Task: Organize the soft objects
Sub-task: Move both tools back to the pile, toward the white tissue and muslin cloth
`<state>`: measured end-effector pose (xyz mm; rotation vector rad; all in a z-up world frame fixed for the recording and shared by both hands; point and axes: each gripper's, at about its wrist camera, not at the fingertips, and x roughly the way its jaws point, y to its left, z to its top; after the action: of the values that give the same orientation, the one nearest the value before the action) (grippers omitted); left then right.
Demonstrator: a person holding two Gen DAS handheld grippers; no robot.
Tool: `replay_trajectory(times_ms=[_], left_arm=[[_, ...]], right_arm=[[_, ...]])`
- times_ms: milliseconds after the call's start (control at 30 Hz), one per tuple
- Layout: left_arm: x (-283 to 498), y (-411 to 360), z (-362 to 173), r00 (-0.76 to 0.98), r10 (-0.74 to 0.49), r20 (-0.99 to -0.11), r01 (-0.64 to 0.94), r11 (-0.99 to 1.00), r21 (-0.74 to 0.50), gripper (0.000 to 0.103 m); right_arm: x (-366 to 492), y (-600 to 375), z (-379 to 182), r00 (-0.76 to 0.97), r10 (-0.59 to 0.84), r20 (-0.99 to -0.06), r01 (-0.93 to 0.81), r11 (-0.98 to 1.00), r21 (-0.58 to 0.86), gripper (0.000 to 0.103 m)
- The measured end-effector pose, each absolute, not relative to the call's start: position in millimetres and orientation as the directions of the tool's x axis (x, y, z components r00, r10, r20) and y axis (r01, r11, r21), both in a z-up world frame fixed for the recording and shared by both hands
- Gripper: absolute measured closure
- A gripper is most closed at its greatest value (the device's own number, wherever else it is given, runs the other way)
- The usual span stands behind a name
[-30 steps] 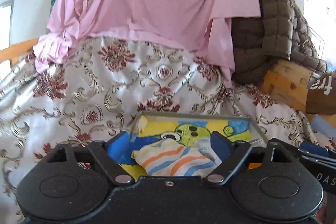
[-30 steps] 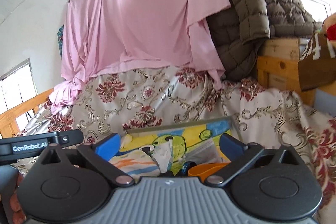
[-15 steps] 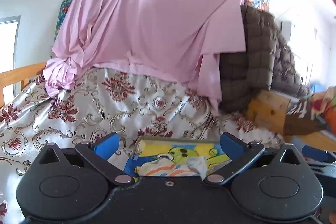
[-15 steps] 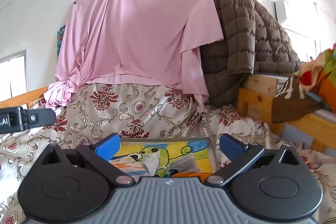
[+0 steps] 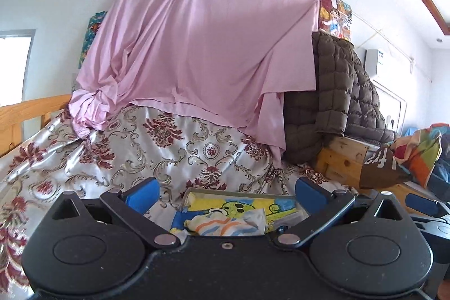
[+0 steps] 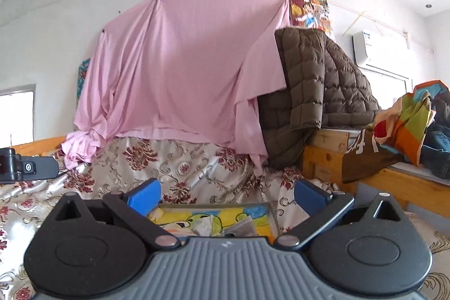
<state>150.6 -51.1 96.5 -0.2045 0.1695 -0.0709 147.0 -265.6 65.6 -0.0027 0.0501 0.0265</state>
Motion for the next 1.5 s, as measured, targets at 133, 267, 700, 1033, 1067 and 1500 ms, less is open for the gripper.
replay_trajectory(times_ms=[133, 267, 700, 1033, 1067, 1500], left_arm=[[132, -40, 91, 0.984, -0.075, -0.159, 0.037, 0.972, -0.231, 0.001], [115, -27, 83, 0.984, -0.063, -0.165, 0.020, 0.968, -0.249, 0.001], [82, -6, 39, 0.966, -0.046, -0.253, -0.013, 0.974, -0.226, 0.001], [89, -12, -13, 0.904, -0.110, -0.412, 0.053, 0.988, -0.147, 0.001], [91, -13, -16, 0.896, -0.119, -0.427, 0.063, 0.988, -0.143, 0.001], [117, -34, -54, 0.816, -0.182, -0.549, 0.161, 0.983, -0.087, 0.001]], right_arm=[[126, -268, 58, 0.999, 0.034, 0.028, -0.035, 0.999, 0.037, 0.000], [103, -268, 45, 0.997, 0.024, 0.079, -0.031, 0.996, 0.084, 0.000], [81, -264, 8, 0.956, 0.086, -0.281, -0.015, 0.970, 0.244, 0.000], [101, -255, -16, 0.895, 0.071, -0.441, 0.020, 0.980, 0.198, 0.000], [104, -254, -18, 0.886, 0.069, -0.458, 0.023, 0.981, 0.192, 0.000], [127, -247, -41, 0.842, 0.050, -0.538, 0.030, 0.990, 0.139, 0.000]])
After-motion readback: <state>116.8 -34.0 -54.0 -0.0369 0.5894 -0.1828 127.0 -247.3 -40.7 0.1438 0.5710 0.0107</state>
